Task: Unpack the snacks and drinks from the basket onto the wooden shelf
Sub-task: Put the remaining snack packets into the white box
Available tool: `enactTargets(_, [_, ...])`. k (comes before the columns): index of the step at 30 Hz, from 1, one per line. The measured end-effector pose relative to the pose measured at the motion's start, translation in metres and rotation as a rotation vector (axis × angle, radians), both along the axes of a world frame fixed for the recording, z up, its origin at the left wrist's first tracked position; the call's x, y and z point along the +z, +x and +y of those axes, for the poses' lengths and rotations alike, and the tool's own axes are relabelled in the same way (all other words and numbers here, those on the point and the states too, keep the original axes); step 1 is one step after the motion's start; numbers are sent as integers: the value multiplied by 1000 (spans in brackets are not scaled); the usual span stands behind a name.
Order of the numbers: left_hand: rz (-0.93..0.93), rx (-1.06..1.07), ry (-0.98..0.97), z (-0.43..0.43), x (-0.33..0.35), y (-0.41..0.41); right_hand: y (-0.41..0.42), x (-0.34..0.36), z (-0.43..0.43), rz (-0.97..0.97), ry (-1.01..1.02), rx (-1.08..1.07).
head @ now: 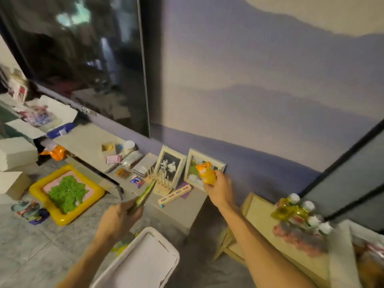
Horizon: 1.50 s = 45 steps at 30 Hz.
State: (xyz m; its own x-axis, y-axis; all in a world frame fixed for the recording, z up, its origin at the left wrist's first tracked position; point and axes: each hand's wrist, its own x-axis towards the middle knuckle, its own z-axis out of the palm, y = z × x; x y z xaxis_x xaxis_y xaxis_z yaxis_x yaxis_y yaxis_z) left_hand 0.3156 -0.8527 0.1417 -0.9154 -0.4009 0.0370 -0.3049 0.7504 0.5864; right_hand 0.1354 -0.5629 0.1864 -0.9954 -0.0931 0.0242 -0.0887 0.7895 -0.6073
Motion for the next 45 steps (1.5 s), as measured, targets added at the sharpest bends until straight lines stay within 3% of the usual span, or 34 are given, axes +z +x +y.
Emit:
enactTargets(6, [129, -195, 127, 41, 108, -33, 49, 94, 53, 120, 4, -164])
enactTargets(13, [188, -445, 141, 147, 161, -55, 113, 122, 157, 227, 44, -451])
enactTargets(23, [211, -859, 148, 352, 153, -54, 218, 117, 357, 215, 165, -723])
enactTargets(33, [209, -962, 167, 547, 139, -37, 269, 87, 532, 98, 124, -802])
enactTargets(45, [130, -983, 131, 676, 87, -118, 197, 31, 628, -12, 139, -861])
